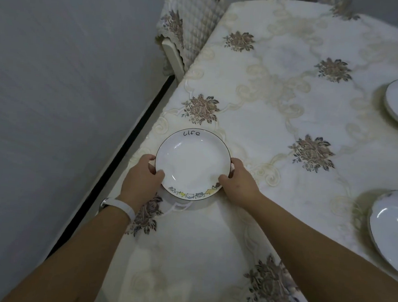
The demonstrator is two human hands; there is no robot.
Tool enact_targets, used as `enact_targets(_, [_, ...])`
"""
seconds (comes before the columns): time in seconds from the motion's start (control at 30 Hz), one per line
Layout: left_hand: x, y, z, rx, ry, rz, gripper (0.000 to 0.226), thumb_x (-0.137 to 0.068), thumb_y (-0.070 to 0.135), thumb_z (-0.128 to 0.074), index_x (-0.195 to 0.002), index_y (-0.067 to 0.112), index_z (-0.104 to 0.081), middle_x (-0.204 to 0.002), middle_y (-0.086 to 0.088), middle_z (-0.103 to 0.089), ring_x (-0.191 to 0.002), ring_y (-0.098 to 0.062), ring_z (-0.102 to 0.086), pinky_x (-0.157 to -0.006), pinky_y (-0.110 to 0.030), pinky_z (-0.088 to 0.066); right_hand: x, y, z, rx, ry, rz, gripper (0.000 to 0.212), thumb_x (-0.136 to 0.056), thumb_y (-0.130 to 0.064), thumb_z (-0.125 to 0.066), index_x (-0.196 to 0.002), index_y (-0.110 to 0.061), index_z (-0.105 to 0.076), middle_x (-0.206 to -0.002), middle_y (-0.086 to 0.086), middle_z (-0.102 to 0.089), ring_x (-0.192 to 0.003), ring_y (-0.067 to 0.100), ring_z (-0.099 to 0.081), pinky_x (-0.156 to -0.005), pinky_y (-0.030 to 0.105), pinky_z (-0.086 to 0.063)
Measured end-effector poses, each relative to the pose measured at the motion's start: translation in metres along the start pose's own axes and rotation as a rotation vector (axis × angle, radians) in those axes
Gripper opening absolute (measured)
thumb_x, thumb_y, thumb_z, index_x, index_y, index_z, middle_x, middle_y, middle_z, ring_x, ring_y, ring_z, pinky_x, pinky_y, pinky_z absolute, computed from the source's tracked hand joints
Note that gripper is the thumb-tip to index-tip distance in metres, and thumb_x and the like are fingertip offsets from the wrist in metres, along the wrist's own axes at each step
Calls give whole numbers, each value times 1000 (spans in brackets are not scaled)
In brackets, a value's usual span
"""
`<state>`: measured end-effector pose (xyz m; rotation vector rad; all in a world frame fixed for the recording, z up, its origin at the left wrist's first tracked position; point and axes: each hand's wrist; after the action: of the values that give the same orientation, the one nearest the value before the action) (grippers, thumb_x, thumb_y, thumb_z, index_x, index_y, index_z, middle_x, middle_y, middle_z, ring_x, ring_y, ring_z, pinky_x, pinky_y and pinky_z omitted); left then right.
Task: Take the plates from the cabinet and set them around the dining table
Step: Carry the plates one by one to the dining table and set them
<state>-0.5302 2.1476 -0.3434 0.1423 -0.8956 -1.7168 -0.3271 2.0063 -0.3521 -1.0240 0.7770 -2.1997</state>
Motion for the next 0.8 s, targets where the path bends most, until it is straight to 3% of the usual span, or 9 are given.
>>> enact_targets(0.1, [16,3,17,43,15,-37,45,-88,27,-58,-131,24,-45,-97,7,-61,-78,-17,-63,-70,-40,-54,19,2,14,42,22,-15,42,-88,-24,-51,-130,-23,-47,-79,0,-66,-76,19,-65,-76,36,-53])
enact_targets(0.2, [40,9,35,47,14,-103,42,-90,28,-58,-130,27,-45,-102,9,-58,-78,-17,-64,-68,-45,-58,48,4,30,91,56,27,41,-91,-25,-50,-132,-20,-49,-85,1,-66,-77,16,-62,-76,36,-51])
enact_targets(0.27, [60,13,45,26,6,-167,39,-90,29,-58,-128,26,-48,-108,11,-56,-88,-13,-62,-73,-45,-58,69,2,41,144,66,74,41,-92,-27,-51,-132,-19,-51,-94,-2,-66,-83,15,-62,-77,34,-50])
enact_targets(0.37, [94,20,53,-54,-30,-287,37,-90,26,-58,-127,29,-52,-122,9,-56,-103,-6,-56,-81,-34,-50,105,-2,57,267,76,166,41,-94,-36,-51,-133,-21,-52,-116,-2,-62,-105,16,-59,-88,33,-47])
enact_targets(0.47, [132,30,59,-79,-109,-395,36,-92,27,-58,-127,31,-54,-123,11,-55,-83,-1,-54,-72,-18,-41,145,-7,71,452,109,315,43,-95,-44,-49,-132,-23,-53,-129,-3,-57,-118,18,-52,-95,35,-44])
enact_targets(0.53, [157,36,64,-134,-122,-526,42,-88,39,-55,-129,27,-56,-128,13,-55,-93,-1,-57,-80,-12,-41,174,-8,78,572,144,404,46,-94,-48,-47,-132,-23,-53,-132,-4,-56,-119,18,-50,-96,36,-43])
enact_targets(0.63, [183,38,65,-270,-97,-730,59,-82,54,-42,-130,25,-59,-137,10,-52,-125,-8,-49,-104,-29,-41,217,-4,85,673,189,477,48,-93,-51,-43,-131,-23,-54,-132,-5,-56,-117,18,-51,-95,34,-42])
enact_targets(0.7, [199,39,63,-340,-60,-831,56,-83,53,-43,-129,27,-60,-139,8,-54,-127,-12,-49,-104,-39,-42,244,0,86,697,219,497,50,-92,-52,-40,-129,-22,-55,-130,-5,-57,-116,18,-51,-95,34,-41])
enact_targets(0.8, [224,42,57,-399,-3,-957,48,-86,50,-47,-125,26,-62,-133,6,-59,-121,-15,-55,-100,-38,-44,281,11,87,712,262,502,53,-91,-54,-38,-128,-21,-57,-130,-4,-58,-118,18,-51,-97,35,-41])
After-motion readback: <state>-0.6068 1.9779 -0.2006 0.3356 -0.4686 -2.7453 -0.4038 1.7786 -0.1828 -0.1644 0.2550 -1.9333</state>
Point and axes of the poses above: each hand's wrist, its own x-axis away from the middle knuckle, its own z-axis out of the back of the hand, y = z × x
